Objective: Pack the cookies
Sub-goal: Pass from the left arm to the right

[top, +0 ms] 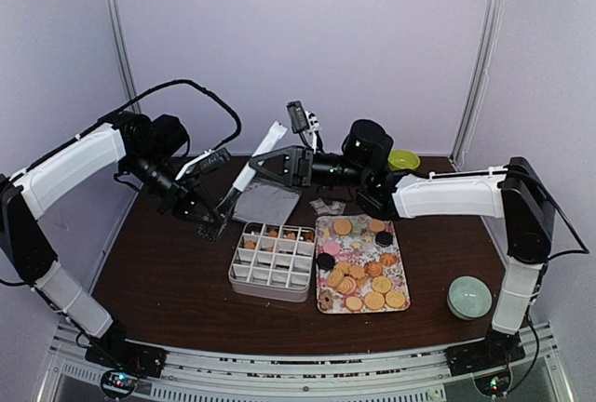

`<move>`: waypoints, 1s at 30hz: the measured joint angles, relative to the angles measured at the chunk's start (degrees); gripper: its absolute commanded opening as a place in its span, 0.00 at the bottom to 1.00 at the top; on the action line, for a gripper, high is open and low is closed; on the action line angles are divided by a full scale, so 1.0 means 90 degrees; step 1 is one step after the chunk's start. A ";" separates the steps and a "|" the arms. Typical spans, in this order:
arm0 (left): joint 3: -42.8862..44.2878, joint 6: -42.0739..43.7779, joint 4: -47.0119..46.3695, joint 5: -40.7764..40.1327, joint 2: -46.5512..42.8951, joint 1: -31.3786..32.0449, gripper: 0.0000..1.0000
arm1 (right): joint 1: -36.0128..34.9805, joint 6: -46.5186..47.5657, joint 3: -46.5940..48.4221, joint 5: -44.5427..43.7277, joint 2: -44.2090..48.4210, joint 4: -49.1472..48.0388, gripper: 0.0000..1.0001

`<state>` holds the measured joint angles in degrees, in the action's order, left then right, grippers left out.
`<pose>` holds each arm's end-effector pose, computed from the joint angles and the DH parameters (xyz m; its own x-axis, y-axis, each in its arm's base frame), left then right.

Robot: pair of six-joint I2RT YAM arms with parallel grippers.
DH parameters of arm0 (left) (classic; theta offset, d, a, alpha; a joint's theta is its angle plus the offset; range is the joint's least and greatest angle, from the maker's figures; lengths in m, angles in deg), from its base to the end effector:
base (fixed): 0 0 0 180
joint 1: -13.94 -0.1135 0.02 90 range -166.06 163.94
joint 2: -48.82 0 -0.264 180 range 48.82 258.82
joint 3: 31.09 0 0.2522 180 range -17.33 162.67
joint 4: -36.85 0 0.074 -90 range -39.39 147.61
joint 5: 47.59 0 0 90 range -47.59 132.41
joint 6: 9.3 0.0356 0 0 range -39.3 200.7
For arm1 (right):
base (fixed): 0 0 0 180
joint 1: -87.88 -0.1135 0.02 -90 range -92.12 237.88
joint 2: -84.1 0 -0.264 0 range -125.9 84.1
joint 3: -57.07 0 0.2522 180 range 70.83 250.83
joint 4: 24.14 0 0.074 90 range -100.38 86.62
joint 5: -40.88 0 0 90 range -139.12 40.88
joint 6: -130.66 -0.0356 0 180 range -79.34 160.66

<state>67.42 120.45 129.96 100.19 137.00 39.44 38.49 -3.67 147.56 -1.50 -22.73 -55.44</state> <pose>0.2320 -0.1440 0.3303 -0.4803 0.6068 -0.6333 0.8228 0.0617 -0.5649 0.2620 0.3459 0.3205 -0.5620 0.0682 -0.8243 -0.8157 -0.2106 0.5387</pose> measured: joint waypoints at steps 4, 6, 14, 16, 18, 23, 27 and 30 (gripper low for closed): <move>0.0000 0.0012 -0.0002 -0.0078 -0.0036 0.0000 0.00 | 0.0095 0.0192 0.0253 0.0474 0.0061 0.0636 0.56; 0.0000 0.0027 -0.0002 -0.0121 -0.0051 0.0002 0.00 | 0.0104 0.0355 0.0430 0.0661 0.0063 0.1030 0.56; -0.0012 0.0095 0.0010 -0.0182 -0.0053 0.0049 0.00 | 0.0117 0.0770 0.0823 0.0959 0.0058 0.1955 0.53; -0.0012 0.0131 0.0012 -0.0180 -0.0053 0.0058 0.00 | 0.0117 0.0789 0.0967 0.1037 0.0019 0.2081 0.52; -0.0012 0.0168 0.0019 -0.0180 -0.0053 0.0068 0.00 | 0.0117 0.0789 0.1083 0.1090 -0.0034 0.2106 0.51; -0.0012 0.0194 0.0053 -0.0209 -0.0053 0.0080 0.00 | 0.0117 0.0797 0.1214 0.1192 -0.0146 0.2140 0.45; -0.0012 0.0189 0.0102 -0.0277 -0.0053 0.0080 0.00 | 0.0117 0.0967 0.1222 0.1214 -0.0146 0.2283 0.37; -0.0012 0.0163 0.0165 -0.0384 -0.0053 0.0080 0.00 | 0.0117 0.1226 0.1217 0.1214 -0.0134 0.2463 0.33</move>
<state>67.31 121.91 131.45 96.74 136.52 40.16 39.54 7.37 158.51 9.43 -23.93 -33.27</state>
